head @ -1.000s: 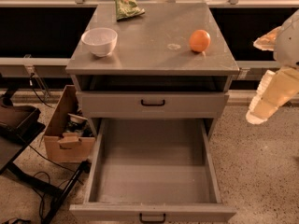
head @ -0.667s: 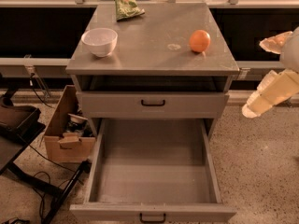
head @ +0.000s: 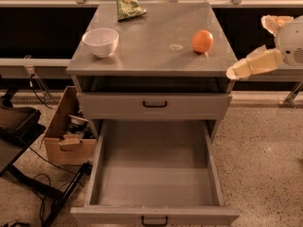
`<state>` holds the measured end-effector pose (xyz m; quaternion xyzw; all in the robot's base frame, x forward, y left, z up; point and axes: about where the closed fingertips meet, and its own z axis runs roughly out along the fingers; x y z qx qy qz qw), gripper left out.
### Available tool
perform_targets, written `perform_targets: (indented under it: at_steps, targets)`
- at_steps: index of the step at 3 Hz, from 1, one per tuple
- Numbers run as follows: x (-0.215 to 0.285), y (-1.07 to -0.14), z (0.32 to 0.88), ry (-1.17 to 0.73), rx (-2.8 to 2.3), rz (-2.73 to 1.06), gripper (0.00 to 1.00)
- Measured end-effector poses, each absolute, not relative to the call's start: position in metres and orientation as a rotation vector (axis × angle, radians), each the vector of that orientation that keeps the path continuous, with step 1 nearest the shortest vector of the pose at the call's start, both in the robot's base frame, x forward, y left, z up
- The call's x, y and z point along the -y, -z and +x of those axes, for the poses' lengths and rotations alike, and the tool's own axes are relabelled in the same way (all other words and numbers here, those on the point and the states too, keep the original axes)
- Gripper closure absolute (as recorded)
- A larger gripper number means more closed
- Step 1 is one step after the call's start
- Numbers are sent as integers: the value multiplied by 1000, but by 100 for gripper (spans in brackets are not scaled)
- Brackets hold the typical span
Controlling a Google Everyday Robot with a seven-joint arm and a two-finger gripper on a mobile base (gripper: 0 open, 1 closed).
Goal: Place orange into middle drawer
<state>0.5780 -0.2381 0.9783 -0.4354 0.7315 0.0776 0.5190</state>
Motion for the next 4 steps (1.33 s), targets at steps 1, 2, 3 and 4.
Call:
perform_targets:
  at_steps: [1,2,3,4]
  targets:
    - [241,-980,592,-177,-1739,-987,0]
    - [240,-980,589,-177,-1744,-1001,0]
    - [236,-968,614,-202,-1764,-945,0]
    - [235,-961,659,-195,-1788,-869,0]
